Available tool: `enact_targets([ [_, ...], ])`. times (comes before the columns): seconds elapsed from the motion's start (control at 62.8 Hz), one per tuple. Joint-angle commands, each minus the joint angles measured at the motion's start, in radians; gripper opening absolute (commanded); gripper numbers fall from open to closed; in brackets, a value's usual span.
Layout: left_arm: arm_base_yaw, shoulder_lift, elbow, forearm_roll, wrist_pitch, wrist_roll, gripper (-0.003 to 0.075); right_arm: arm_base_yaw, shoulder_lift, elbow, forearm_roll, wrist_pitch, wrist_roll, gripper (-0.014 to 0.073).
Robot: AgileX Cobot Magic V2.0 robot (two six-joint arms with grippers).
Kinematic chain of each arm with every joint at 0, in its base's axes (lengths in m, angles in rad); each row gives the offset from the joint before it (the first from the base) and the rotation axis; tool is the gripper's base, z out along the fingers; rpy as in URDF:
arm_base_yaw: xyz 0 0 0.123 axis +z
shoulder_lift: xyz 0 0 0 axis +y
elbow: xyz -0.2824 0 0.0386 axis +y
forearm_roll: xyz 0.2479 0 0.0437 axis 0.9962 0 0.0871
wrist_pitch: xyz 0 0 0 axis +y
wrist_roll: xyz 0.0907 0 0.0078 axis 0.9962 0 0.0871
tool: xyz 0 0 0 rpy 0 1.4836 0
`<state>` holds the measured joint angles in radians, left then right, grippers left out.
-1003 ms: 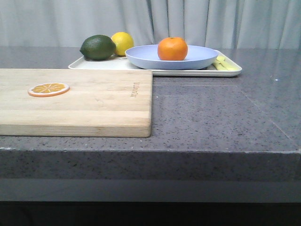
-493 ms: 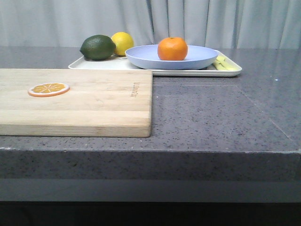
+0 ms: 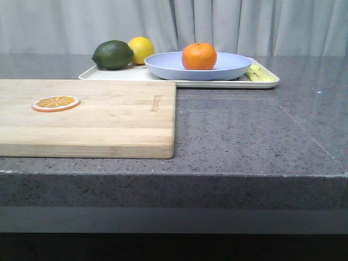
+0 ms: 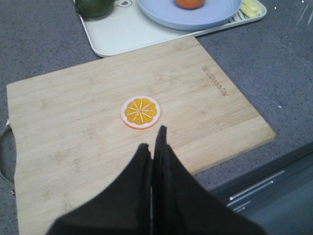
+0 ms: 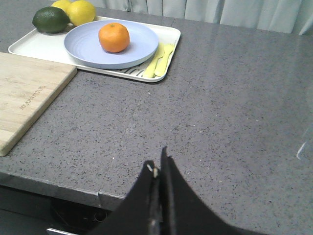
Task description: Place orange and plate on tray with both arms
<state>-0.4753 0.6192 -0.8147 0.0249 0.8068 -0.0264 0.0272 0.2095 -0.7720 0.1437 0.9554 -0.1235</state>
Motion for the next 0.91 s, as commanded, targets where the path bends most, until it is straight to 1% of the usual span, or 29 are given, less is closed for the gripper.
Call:
enact_targets([
  [0.0,0.034,-0.035,0.005,-0.007,-0.102,-0.009,-0.0020,-0.002,0.016,-0.020,-0.003,-0.074,-0.008,-0.0069],
  [0.064,0.087,-0.071,0.046,0.023,-0.135,-0.009,-0.0020,-0.002,0.016,-0.020,-0.003,-0.074,-0.008,-0.0069],
  [0.127,0.162,-0.124,0.104,0.025,-0.205,-0.009,-0.0020,-0.002,0.016,-0.020,-0.003,-0.074,-0.008,-0.0069],
  [0.191,0.214,-0.171,0.167,0.025,-0.277,-0.009,-0.0020,-0.002,0.016,-0.020,-0.003,-0.074,-0.008,-0.0069],
  [0.35,0.331,-0.346,0.388,0.007,-0.593,0.001,-0.0020,-0.002,0.016,-0.020,-0.003,-0.074,-0.008,-0.0069],
  [0.477,0.406,-0.479,0.566,0.004,-0.777,0.001,-0.0020,-0.002,0.016,-0.020,-0.003,-0.074,-0.008,-0.0069],
  [0.605,0.456,-0.569,0.697,-0.017,-0.877,0.001,-0.0020,-0.002,0.016,-0.020,-0.003,-0.074,-0.008,-0.0069],
  [0.748,0.483,-0.643,0.801,-0.036,-0.959,-0.001,-0.0020,-0.002,0.016,-0.020,-0.003,-0.074,-0.008,-0.0069],
  [0.812,0.487,-0.642,0.842,-0.036,-1.006,-0.012,-0.0020,-0.002,0.016,-0.020,-0.003,-0.073,-0.008,-0.0069],
  [0.843,0.487,-0.644,0.852,-0.036,-1.011,-0.022,-0.0020,-0.002,0.016,-0.020,-0.003,-0.073,-0.008,-0.0069],
  [0.891,0.487,-0.644,0.847,-0.036,-0.967,-0.033,-0.0020,-0.002,0.018,-0.020,-0.003,-0.074,-0.008,-0.0069],
])
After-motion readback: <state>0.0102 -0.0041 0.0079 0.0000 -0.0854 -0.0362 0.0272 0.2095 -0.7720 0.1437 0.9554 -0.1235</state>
